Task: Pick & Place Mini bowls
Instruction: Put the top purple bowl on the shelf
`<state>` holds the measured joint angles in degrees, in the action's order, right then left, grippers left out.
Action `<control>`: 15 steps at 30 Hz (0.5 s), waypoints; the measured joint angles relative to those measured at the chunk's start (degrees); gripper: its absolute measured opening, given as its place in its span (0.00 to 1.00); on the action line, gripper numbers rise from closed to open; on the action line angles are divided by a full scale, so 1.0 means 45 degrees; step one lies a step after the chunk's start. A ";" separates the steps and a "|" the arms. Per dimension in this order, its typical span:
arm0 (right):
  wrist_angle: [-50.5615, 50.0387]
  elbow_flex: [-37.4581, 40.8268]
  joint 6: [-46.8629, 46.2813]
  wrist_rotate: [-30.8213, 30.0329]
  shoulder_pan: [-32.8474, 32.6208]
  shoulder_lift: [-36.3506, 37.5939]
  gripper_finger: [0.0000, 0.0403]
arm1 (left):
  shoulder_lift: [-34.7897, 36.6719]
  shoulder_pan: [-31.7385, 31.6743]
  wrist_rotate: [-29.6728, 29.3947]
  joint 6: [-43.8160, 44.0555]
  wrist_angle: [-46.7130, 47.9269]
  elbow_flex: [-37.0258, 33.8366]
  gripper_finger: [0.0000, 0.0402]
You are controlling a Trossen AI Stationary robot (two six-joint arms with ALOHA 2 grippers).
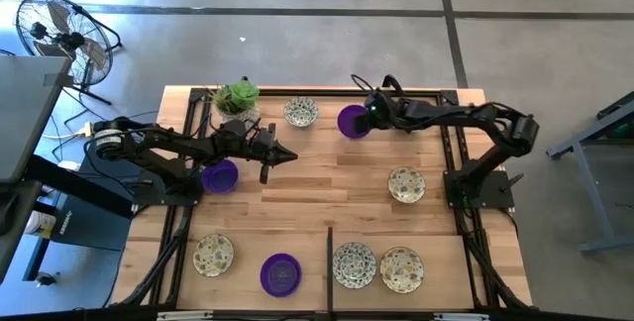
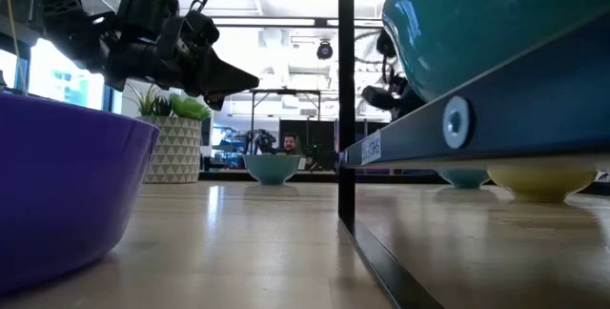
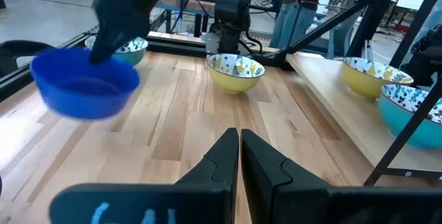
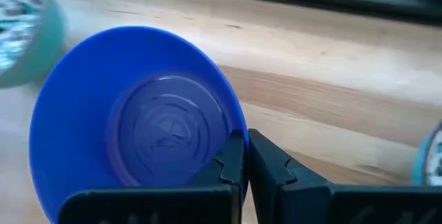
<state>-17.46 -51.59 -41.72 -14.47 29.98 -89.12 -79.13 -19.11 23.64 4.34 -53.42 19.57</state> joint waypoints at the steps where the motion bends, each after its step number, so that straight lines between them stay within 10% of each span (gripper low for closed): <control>1: -0.0205 0.0000 0.0229 0.0116 0.0000 0.0322 0.01 | 0.0000 0.0000 0.0000 0.0000 0.0008 0.0000 0.04; 15: -0.6559 0.0000 0.2975 0.2546 -0.2670 0.6037 0.02 | 0.0000 0.0000 -0.0039 -0.0005 0.0006 0.0000 0.04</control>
<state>-46.97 -51.59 -28.33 -3.01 17.96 -61.95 -79.13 -19.11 23.46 4.32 -53.40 19.57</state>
